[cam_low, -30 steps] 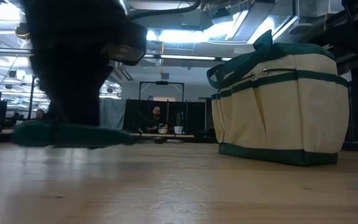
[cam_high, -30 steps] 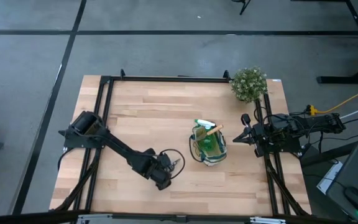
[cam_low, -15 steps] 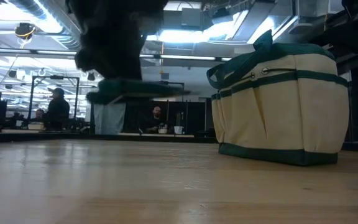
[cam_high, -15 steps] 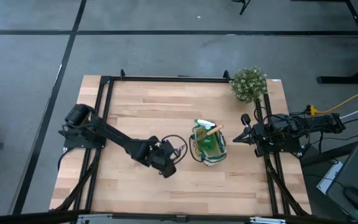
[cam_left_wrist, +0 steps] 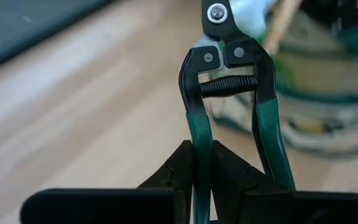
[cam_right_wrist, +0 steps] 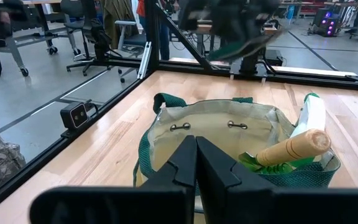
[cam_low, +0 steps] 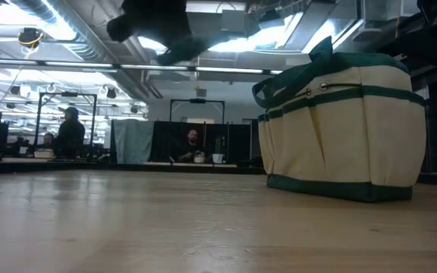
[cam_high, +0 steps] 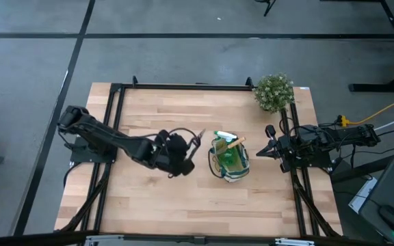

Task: Pick & Place Garden tools in Gardening bag
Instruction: Put the shear scissors into the gardening bag

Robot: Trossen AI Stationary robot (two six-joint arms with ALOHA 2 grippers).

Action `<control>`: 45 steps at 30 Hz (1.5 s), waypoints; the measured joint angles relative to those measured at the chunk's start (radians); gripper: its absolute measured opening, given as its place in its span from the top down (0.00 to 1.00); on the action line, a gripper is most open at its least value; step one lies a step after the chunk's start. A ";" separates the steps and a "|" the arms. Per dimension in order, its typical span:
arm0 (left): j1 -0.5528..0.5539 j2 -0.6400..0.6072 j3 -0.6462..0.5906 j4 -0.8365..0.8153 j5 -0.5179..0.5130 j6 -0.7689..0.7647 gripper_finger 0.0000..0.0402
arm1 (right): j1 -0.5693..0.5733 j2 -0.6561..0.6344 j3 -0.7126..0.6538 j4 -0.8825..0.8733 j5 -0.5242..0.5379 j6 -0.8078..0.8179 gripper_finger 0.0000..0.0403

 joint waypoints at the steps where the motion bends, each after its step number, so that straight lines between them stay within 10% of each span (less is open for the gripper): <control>1: 0.004 -0.012 0.000 0.007 -0.025 0.004 0.93 | 0.000 0.000 0.000 0.000 0.000 0.000 0.97; 12: 0.042 -0.071 0.001 0.328 -0.129 0.319 0.93 | 0.000 0.000 0.000 0.000 0.000 0.000 0.97; 23: 0.084 -0.072 0.001 0.818 -0.022 0.631 0.93 | 0.000 0.000 0.000 0.000 0.000 0.000 0.97; 45: 0.098 -0.021 0.002 1.159 0.218 0.640 0.93 | 0.000 0.000 0.000 0.000 0.000 0.000 0.97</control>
